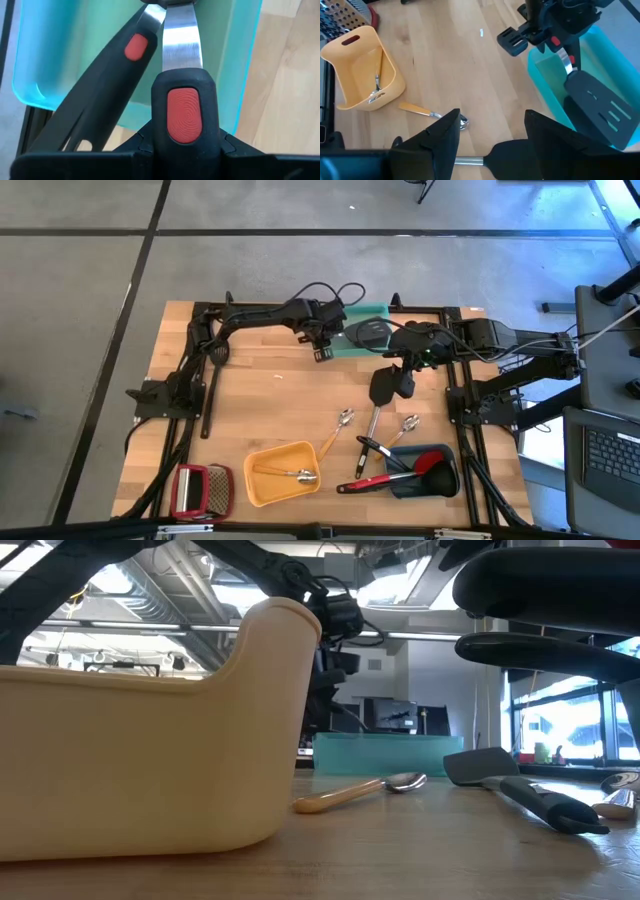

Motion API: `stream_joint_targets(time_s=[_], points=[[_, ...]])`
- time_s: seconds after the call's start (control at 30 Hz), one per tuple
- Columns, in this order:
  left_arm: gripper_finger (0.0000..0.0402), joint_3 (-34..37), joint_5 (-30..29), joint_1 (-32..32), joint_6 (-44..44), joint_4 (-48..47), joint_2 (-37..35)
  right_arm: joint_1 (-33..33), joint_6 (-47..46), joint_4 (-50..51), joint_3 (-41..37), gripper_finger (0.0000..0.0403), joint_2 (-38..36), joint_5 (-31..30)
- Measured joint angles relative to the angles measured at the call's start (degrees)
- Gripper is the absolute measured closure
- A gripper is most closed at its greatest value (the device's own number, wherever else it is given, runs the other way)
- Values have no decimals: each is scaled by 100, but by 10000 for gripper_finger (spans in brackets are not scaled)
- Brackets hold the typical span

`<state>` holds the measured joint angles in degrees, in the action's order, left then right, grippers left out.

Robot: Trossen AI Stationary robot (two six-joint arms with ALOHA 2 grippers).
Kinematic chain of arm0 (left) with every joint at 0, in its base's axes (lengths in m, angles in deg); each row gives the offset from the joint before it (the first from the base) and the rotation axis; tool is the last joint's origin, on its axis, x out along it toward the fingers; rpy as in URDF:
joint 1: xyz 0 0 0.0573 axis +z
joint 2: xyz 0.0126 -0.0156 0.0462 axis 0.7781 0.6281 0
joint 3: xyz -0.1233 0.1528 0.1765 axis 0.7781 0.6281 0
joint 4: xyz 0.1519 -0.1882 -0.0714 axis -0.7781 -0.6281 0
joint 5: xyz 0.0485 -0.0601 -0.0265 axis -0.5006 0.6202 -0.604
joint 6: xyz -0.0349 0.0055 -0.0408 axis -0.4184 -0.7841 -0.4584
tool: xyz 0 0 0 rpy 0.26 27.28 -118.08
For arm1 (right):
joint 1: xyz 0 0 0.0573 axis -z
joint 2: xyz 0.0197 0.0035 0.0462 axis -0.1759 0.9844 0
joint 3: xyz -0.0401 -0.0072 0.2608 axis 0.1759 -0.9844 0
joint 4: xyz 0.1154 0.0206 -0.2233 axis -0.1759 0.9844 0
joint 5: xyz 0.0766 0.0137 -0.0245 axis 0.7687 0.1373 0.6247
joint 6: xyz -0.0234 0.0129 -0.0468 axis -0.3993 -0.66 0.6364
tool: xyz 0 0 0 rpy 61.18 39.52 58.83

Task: Pick & Place Kitchen Items
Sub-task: Put the black spatula into the green bin

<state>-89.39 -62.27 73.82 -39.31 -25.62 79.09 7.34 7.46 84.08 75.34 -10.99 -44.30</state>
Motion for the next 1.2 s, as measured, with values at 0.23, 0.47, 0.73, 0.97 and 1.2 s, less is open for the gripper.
stream_joint_targets(time_s=[0.23,0.47,0.73,0.97,1.2], points=[[323,-7,6,-25,16,81,116,0,2,-40,0,178,-1,-9],[323,-4,18,3,9,0,247,0,-19,-36,0,178,0,-7],[323,-7,-46,3,23,-221,253,0,-28,-104,0,178,2,-4],[323,4,-204,3,118,-199,71,0,-39,-143,0,178,2,3],[323,2,-158,15,75,-267,-57,0,-37,-152,0,178,2,3]])
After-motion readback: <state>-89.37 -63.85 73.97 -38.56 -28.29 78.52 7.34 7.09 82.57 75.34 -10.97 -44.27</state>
